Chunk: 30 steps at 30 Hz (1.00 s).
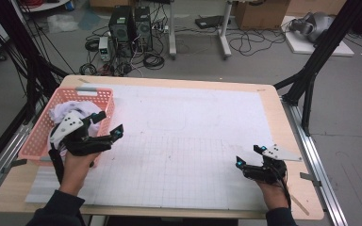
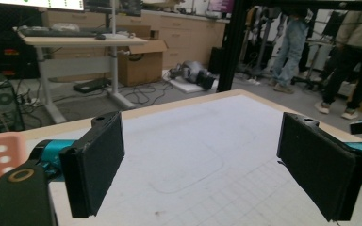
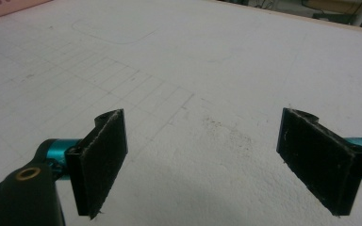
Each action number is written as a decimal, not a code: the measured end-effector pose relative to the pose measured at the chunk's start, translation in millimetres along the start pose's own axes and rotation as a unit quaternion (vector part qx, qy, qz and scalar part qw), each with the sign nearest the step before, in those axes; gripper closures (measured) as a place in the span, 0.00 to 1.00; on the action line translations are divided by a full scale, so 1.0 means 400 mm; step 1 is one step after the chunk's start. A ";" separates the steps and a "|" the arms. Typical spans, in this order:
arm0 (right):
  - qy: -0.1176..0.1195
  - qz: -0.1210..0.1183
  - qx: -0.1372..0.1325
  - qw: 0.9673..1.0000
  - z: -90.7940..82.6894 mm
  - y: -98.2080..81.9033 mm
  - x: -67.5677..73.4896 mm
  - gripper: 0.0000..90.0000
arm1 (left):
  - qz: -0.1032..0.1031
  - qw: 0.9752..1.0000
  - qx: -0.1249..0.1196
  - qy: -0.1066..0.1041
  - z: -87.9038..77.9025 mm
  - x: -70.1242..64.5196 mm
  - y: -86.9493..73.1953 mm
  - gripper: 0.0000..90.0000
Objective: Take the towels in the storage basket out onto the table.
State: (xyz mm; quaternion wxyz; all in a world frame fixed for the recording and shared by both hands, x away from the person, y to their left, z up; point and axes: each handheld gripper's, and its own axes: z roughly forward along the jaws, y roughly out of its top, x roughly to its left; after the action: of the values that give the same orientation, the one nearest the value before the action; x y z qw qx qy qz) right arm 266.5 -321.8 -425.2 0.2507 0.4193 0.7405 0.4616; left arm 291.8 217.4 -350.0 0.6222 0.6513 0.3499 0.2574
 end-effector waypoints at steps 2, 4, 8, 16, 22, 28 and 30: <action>0.000 0.000 0.000 1.000 0.000 0.000 0.000 0.17 | 0.001 1.000 0.006 0.013 -0.010 0.023 0.012 0.17; 0.000 0.001 0.000 1.000 0.000 0.000 0.000 0.17 | -0.002 1.000 0.011 0.026 -0.019 0.045 0.021 0.17; -0.001 0.000 0.001 1.000 0.000 0.000 -0.001 0.17 | -0.003 0.998 0.033 0.050 -0.037 0.092 0.039 0.18; -0.001 0.005 0.002 1.000 0.001 0.000 0.000 0.17 | -0.016 0.989 0.088 0.120 -0.066 0.204 0.047 0.18; 0.001 0.003 0.005 1.000 0.002 0.000 0.001 0.17 | -0.019 0.976 0.131 0.174 -0.070 0.259 0.033 0.18; 0.000 0.004 0.005 1.000 0.002 0.000 0.002 0.17 | -0.025 0.957 0.208 0.198 -0.045 0.301 -0.003 0.19; 0.001 0.005 0.006 1.000 0.002 0.000 0.002 0.17 | -0.039 0.951 0.230 0.201 -0.037 0.317 -0.019 0.19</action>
State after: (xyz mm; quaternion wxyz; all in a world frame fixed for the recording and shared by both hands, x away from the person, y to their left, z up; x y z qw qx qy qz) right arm 266.6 -320.6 -425.5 0.2455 0.4240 0.7414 0.4586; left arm 358.3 324.8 -368.8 0.3821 0.6974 0.5425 0.2708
